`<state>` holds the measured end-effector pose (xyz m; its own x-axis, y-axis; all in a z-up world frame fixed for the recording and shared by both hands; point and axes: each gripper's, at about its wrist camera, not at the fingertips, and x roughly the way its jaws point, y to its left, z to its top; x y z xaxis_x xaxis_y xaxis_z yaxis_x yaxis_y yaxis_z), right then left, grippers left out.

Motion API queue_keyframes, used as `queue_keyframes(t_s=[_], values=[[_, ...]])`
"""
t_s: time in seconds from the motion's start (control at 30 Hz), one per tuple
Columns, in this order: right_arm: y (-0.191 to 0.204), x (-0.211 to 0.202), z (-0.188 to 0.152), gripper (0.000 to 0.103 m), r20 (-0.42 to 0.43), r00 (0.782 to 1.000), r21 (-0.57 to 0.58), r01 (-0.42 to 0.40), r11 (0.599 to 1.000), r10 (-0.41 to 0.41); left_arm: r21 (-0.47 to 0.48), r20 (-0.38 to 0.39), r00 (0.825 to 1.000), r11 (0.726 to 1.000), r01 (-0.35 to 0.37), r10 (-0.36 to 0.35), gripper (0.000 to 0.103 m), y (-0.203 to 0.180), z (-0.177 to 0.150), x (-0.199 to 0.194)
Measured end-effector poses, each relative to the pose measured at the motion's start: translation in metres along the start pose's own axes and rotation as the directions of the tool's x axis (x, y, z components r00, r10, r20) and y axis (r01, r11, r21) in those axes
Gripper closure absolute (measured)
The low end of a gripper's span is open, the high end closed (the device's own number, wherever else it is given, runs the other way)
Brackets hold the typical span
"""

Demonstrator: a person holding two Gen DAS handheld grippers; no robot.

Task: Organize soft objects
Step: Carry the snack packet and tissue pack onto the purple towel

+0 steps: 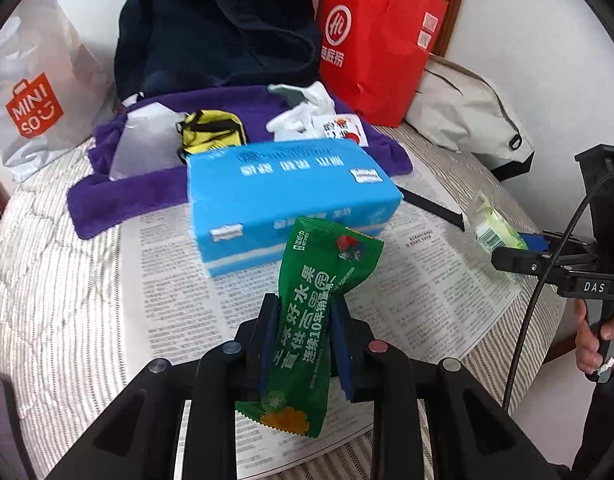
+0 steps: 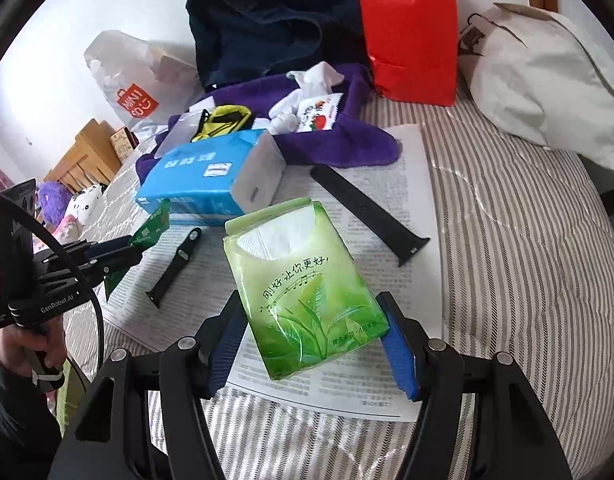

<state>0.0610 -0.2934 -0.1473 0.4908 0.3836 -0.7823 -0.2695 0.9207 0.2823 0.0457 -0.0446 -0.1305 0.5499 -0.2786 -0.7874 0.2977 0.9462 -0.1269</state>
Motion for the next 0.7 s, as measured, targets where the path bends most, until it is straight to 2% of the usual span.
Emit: queue_keyframes(t_s=[0.4, 0.7], values=[[0.021, -0.005, 0.024, 0.039, 0.029, 0.999, -0.027, -0.019, 0.999, 0.019, -0.03, 0.057, 0.997, 0.999, -0.045, 0.047, 0.078, 0.018, 0.019, -0.028], [0.035, -0.004, 0.055, 0.039, 0.05, 0.999, -0.044, -0.018, 0.999, 0.02, -0.068, 0.094, 0.994, 0.997, -0.046, 0.053, 0.078, 0.043, 0.043, -0.041]])
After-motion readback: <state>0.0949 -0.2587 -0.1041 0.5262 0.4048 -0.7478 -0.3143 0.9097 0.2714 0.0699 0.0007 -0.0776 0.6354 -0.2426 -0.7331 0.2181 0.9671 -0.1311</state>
